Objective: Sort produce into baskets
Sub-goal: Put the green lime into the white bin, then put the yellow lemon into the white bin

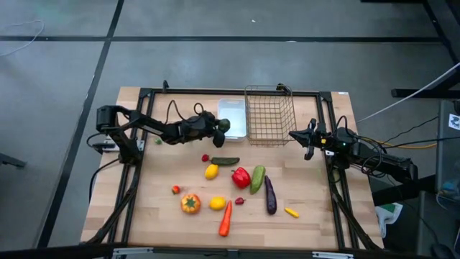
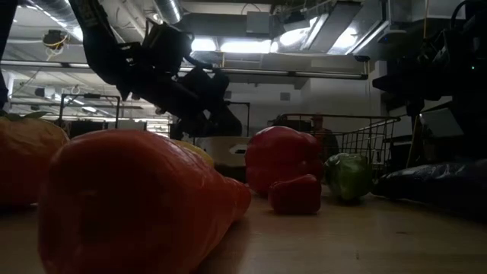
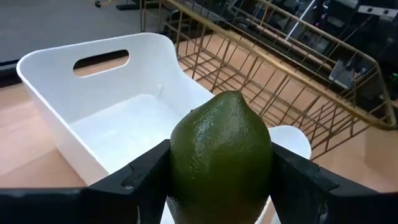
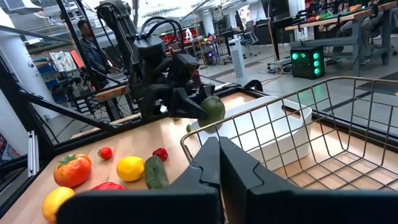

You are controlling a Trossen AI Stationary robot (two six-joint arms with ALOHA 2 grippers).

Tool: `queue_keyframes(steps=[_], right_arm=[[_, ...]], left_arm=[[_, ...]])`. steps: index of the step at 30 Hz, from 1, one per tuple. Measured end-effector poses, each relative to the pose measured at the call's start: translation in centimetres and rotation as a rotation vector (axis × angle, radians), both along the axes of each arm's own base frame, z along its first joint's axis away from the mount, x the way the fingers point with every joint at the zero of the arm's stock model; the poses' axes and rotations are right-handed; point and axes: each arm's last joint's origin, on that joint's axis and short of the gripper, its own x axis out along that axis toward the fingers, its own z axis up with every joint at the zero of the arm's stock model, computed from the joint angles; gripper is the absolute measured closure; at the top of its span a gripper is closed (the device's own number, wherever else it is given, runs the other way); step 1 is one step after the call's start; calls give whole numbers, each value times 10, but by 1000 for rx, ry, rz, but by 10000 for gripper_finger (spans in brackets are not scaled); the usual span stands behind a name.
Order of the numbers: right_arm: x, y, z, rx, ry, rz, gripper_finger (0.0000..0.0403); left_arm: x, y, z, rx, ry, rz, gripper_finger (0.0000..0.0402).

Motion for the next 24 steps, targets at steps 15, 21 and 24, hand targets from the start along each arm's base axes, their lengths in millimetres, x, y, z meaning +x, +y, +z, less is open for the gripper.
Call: queue_keyframes(steps=[15, 21, 24], right_arm=[[0, 0, 0, 0, 0, 0, 400], [0, 0, 0, 0, 0, 0, 400], [0, 0, 0, 0, 0, 0, 400]], left_arm=[[1, 0, 2, 32, 0, -13, 99], [2, 1, 14, 181, -9, -59, 70], [5, -3, 30, 214, -56, -70, 69]])
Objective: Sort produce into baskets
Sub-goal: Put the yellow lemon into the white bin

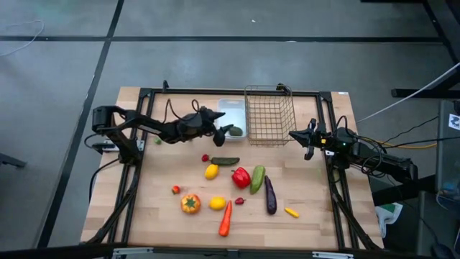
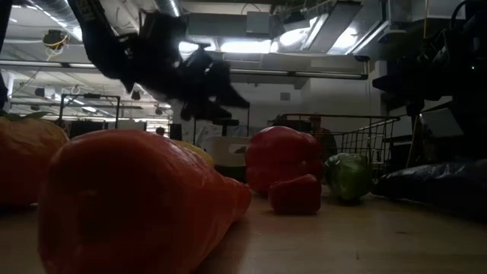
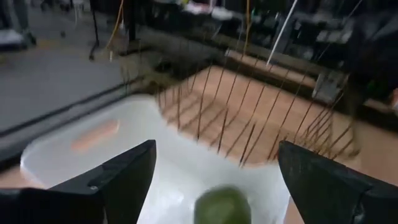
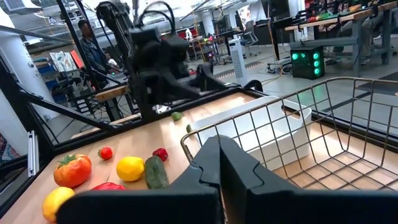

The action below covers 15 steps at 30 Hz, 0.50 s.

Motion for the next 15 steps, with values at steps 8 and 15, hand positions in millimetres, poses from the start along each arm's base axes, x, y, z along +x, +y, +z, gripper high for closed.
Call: queue_keyframes(steps=[8, 15], right_arm=[[0, 0, 0, 0, 1, 0, 400], [0, 0, 0, 0, 0, 0, 400]], left_arm=[[10, -30, 47, -35, 88, -97, 68], [14, -64, 83, -200, 439, -133, 68]])
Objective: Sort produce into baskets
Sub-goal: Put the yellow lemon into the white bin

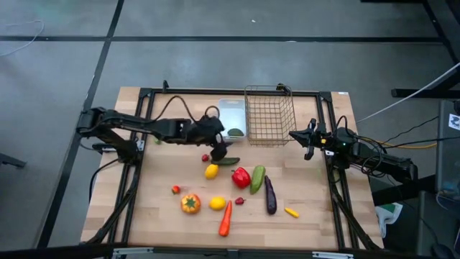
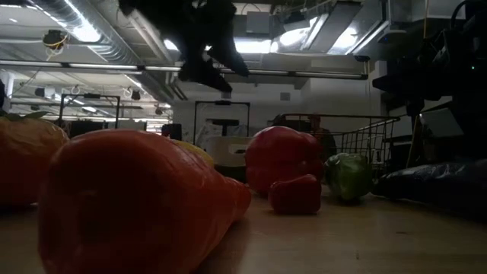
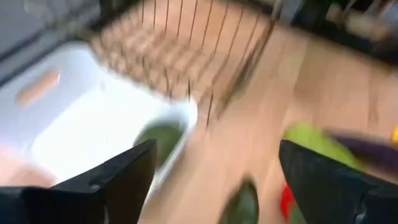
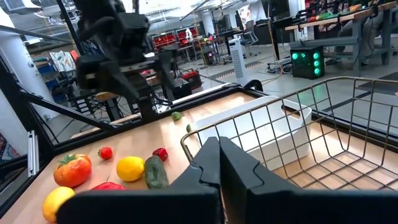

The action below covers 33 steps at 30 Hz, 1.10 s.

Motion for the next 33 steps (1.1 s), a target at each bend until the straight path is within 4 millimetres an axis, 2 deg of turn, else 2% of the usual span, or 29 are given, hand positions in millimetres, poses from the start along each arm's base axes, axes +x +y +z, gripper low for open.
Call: queue_keyframes(steps=[4, 9, 18, 24, 33], right_arm=[[0, 0, 0, 0, 0, 0, 400], [0, 0, 0, 0, 0, 0, 400], [0, 0, 0, 0, 0, 0, 400], [0, 0, 0, 0, 0, 0, 400], [0, 0, 0, 0, 0, 0, 400]], left_arm=[[-7, -19, 9, -87, 117, 28, 68], [-17, -41, 4, -211, 191, 103, 68], [-8, -71, -36, -314, 335, 148, 68], [0, -79, -64, -315, 431, 143, 68], [7, -79, -83, -296, 485, 128, 68]])
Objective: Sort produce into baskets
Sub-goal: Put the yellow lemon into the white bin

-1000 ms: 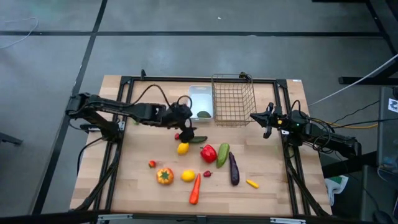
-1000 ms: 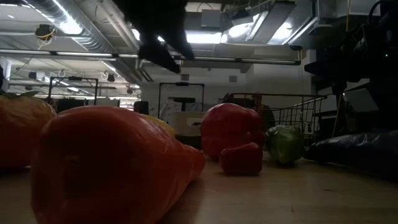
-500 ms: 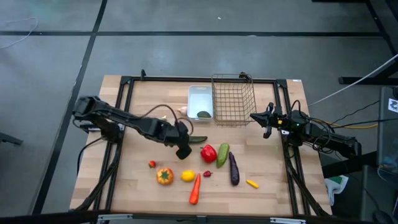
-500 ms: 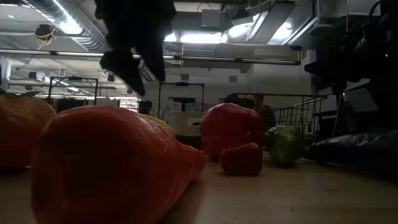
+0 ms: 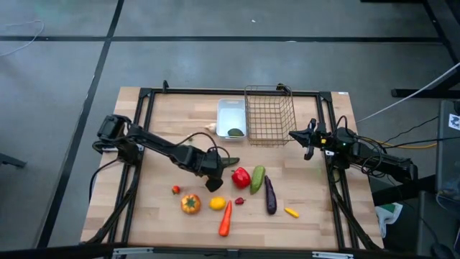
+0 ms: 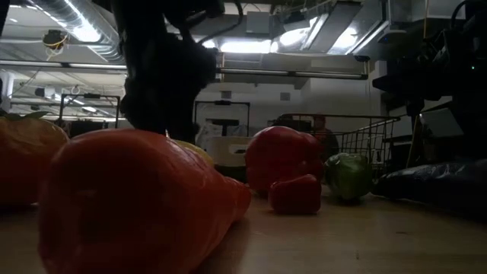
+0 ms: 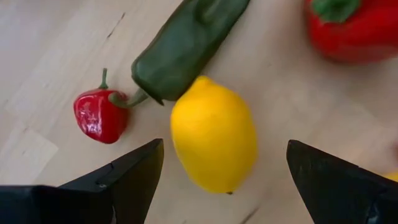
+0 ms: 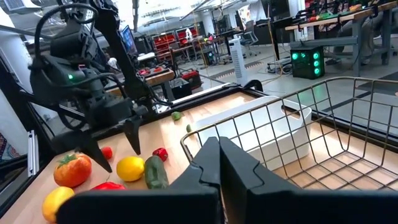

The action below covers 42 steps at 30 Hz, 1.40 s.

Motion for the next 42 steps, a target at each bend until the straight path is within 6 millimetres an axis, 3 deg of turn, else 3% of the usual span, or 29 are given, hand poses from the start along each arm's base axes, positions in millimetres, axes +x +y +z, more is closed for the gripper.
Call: queue_keyframes(steps=[15, 24, 29, 35, 42], right_arm=[[0, 0, 0, 0, 0, 0, 400], [0, 0, 0, 0, 0, 0, 400], [0, 0, 0, 0, 0, 0, 400], [0, 0, 0, 0, 0, 0, 400], [0, 0, 0, 0, 0, 0, 400]], left_arm=[[6, -1, -29, 13, 75, 23, 72], [6, -1, -29, 17, 83, 12, 170], [11, -1, -22, -30, 78, -10, 211], [24, -5, -4, -131, 37, -90, 198], [44, -3, 32, -203, -38, -177, 195]])
